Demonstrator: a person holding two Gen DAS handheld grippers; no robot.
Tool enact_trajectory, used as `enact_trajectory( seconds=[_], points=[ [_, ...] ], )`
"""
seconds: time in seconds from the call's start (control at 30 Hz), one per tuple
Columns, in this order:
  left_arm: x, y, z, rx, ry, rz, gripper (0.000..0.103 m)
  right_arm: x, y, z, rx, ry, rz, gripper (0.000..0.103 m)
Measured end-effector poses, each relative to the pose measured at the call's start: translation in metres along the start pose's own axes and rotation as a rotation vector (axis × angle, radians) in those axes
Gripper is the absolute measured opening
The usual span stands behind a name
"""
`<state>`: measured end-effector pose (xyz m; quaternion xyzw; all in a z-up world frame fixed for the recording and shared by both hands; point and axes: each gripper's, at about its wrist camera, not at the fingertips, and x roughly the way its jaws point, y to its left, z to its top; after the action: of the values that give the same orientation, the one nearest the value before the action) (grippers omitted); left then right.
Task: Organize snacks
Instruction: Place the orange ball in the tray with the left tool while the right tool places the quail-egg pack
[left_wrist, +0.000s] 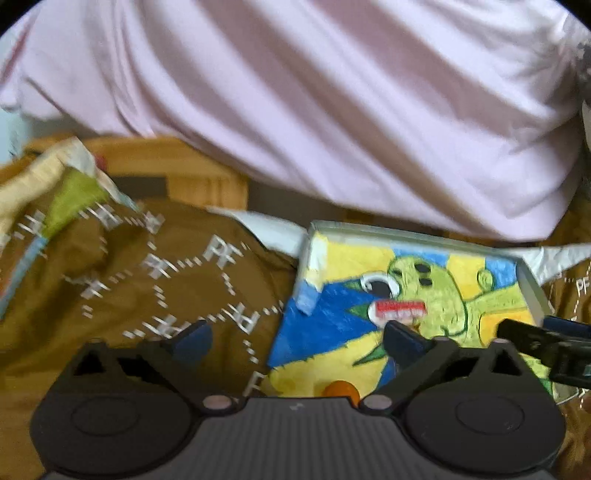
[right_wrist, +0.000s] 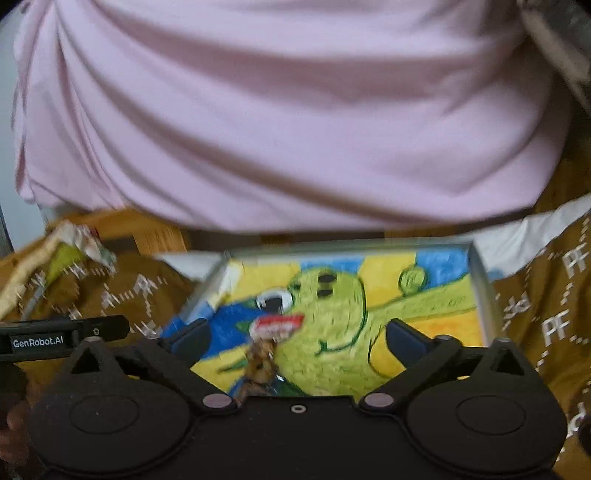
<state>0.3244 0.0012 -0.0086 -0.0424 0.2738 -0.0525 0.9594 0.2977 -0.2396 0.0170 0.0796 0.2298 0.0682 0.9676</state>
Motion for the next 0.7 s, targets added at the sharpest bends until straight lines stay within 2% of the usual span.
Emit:
enact_trajectory(
  seconds=[0.3,0.47,0.7],
  points=[
    [-0.08,-0.004,-0.001,-0.034,-0.142,0.004,0.103,-0.086,0.023,-0.006,-0.122,-0.151,0.029,0.102],
    [-0.118,-0.01,-0.012,-0.018,-0.186,0.031,0.103,-0.122,0.03,-0.019,-0.149,-0.184,0.04,0.102],
    [-0.166,-0.01,-0.038,0.001,-0.203,0.033,0.103,-0.169,0.039,-0.041,-0.17,-0.191,0.059,0.102]
  ],
)
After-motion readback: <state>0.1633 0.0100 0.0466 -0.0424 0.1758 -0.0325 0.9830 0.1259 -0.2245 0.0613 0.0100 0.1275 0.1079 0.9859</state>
